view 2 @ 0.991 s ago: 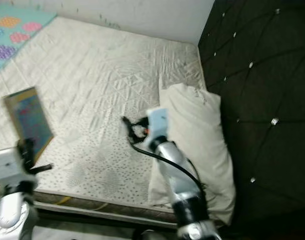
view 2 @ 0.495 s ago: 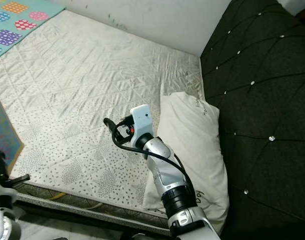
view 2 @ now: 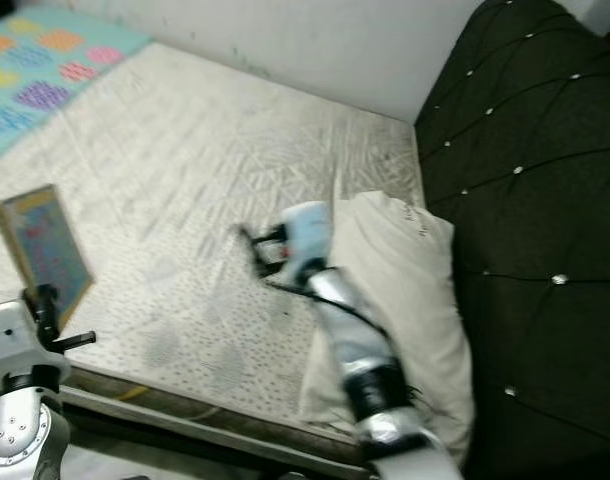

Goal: Clean up the room

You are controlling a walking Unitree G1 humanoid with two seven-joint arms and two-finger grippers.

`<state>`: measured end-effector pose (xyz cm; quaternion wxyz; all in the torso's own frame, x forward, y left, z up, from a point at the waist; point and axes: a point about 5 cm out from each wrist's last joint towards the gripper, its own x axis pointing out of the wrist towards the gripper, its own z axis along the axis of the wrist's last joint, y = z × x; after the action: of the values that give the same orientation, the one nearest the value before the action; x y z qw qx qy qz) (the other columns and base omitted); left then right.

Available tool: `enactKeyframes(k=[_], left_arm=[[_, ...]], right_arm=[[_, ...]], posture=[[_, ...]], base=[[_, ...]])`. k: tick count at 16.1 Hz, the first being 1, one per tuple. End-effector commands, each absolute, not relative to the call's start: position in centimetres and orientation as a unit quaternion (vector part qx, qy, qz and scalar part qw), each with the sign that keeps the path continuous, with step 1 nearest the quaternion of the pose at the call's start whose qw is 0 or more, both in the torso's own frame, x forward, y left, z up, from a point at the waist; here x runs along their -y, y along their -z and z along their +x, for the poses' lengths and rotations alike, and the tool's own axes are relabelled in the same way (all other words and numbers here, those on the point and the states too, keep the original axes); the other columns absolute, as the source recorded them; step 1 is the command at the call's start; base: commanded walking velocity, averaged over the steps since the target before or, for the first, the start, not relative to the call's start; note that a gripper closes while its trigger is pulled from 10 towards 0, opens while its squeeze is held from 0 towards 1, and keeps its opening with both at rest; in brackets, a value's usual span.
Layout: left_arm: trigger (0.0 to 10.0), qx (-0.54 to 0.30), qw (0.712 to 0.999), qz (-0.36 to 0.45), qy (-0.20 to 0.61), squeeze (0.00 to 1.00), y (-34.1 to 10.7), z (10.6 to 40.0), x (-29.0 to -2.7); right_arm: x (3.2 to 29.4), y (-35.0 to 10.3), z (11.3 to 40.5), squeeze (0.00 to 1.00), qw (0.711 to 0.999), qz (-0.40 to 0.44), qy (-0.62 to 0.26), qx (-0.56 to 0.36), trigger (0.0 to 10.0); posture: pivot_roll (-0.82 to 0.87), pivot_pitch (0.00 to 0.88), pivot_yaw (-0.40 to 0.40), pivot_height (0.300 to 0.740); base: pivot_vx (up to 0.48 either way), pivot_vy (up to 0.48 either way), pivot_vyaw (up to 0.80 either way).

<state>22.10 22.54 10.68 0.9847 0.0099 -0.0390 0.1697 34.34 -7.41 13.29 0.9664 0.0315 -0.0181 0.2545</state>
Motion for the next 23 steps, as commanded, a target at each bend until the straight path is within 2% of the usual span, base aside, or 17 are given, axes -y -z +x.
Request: enactKeyframes(k=[1, 3, 6, 11, 15, 18, 23], left_arm=[[10.0, 0.053, 0.990, 0.000, -0.130, 0.00, -11.0, 22.6, -21.4], [10.0, 0.031, 0.995, -0.011, -0.090, 0.00, -9.7, 22.6, -20.3], [10.0, 0.032, 0.998, -0.022, -0.044, 0.00, -9.6, 24.3, -18.7], [10.0, 0.054, 0.998, -0.027, -0.013, 0.00, -10.2, 26.9, -17.8], [10.0, 0.080, 0.996, -0.027, -0.008, 0.00, -11.5, 28.9, -17.7], [10.0, 0.079, 0.997, -0.024, -0.003, 0.00, -11.3, 28.8, -17.7], [10.0, 0.054, 0.998, -0.013, 0.004, 0.00, -10.3, 27.4, -18.1]], right_arm=[[9.9, -12.9, 34.2, 0.00, 0.976, 0.025, -0.216, 0.018, 10.0], [13.8, -11.9, 33.0, 0.00, 0.987, 0.002, -0.163, 0.011, 10.0], [15.8, -12.0, 31.8, 0.00, 0.993, -0.003, -0.114, 0.019, 10.0], [15.2, -12.1, 31.4, 0.00, 0.994, -0.003, -0.104, 0.026, 10.0], [14.6, -13.2, 32.6, 0.00, 0.993, -0.001, -0.107, 0.041, 10.0], [15.2, -13.0, 32.3, 0.00, 0.995, -0.003, -0.096, 0.036, 10.0], [15.0, -10.7, 29.3, 0.00, 0.996, 0.004, -0.091, -0.007, 10.0]], posture=[[0.00, 0.000, -0.137, 0.740], [-0.06, 0.000, -0.095, 0.740], [-0.14, 0.000, -0.044, 0.740], [-0.17, 0.000, -0.015, 0.740], [-0.17, 0.000, -0.004, 0.740], [-0.18, 0.000, 0.010, 0.740], [-0.19, 0.018, 0.026, 0.740]], base=[[0.000, 0.000, 0.00], [0.000, 0.000, 0.00], [0.000, 0.000, 0.00], [0.000, 0.000, 0.00], [0.000, 0.000, 0.00], [0.000, 0.000, 0.00], [0.000, 0.000, 0.00]])
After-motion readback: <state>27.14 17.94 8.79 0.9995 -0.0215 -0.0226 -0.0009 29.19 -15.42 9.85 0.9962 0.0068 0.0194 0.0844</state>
